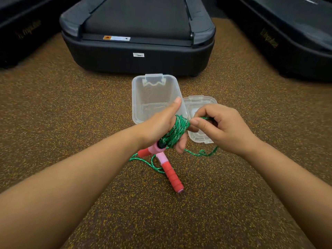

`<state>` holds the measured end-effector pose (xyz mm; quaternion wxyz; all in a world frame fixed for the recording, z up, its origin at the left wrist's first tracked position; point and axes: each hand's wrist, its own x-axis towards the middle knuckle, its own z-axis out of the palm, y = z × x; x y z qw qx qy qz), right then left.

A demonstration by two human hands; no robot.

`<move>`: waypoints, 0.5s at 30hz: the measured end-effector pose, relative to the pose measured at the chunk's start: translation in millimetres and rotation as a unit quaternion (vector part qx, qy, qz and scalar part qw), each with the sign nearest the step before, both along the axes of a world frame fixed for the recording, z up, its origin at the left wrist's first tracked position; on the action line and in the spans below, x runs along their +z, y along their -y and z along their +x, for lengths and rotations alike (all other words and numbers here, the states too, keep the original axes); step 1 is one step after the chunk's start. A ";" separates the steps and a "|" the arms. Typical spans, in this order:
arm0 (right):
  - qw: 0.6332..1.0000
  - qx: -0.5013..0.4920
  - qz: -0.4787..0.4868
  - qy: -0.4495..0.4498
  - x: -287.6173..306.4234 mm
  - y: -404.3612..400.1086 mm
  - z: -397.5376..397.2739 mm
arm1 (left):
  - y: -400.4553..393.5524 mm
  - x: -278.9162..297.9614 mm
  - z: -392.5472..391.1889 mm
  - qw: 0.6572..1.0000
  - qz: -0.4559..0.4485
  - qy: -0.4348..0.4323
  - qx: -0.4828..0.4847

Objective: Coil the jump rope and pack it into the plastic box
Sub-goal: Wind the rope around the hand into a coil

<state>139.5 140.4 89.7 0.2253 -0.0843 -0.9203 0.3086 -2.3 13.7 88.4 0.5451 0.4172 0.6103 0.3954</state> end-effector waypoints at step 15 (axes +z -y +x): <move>0.998 0.018 -0.057 0.012 -26.8 -18.7 10.2 | -0.1 -4.0 -0.8 0.998 0.034 0.037 -0.034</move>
